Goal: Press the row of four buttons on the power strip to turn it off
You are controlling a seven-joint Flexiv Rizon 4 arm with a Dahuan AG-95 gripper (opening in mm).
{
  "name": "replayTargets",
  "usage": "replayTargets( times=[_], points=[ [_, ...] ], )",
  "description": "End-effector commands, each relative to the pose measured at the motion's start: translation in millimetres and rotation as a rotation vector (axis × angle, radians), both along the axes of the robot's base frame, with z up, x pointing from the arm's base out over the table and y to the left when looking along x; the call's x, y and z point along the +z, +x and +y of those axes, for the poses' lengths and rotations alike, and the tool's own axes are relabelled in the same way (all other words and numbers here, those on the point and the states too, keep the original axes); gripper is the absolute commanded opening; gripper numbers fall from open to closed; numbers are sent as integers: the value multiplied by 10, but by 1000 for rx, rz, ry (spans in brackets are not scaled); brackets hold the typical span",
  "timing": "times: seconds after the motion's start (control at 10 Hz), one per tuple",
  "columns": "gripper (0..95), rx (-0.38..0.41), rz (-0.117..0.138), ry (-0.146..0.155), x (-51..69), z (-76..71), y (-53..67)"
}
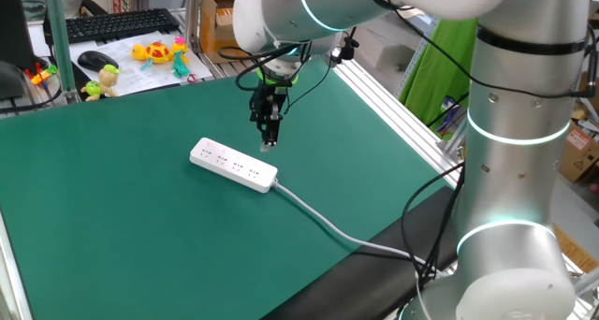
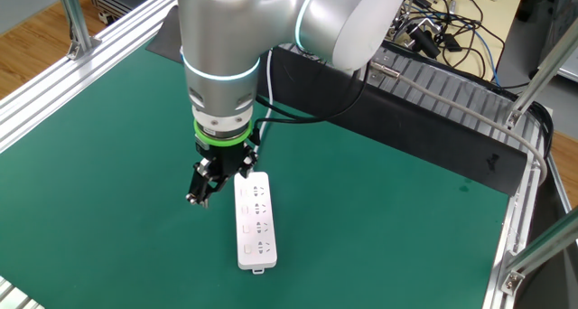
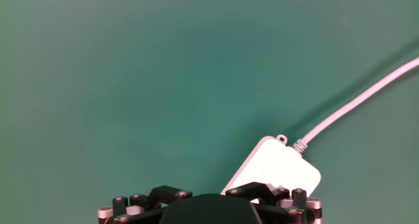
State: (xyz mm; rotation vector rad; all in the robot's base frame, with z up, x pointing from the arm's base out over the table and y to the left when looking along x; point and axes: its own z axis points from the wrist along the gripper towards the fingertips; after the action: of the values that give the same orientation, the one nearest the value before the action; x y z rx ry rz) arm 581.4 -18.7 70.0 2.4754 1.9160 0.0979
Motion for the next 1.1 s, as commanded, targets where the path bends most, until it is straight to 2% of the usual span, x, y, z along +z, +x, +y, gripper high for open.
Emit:
replayTargets(
  times=[0.1, 0.5, 1.1],
  points=[
    [950, 6, -1, -2, -19, -1, 5],
    [950, 14, -12, 2, -74, -3, -4],
    [950, -3, -53, 18, -157, 12, -18]
  ],
)
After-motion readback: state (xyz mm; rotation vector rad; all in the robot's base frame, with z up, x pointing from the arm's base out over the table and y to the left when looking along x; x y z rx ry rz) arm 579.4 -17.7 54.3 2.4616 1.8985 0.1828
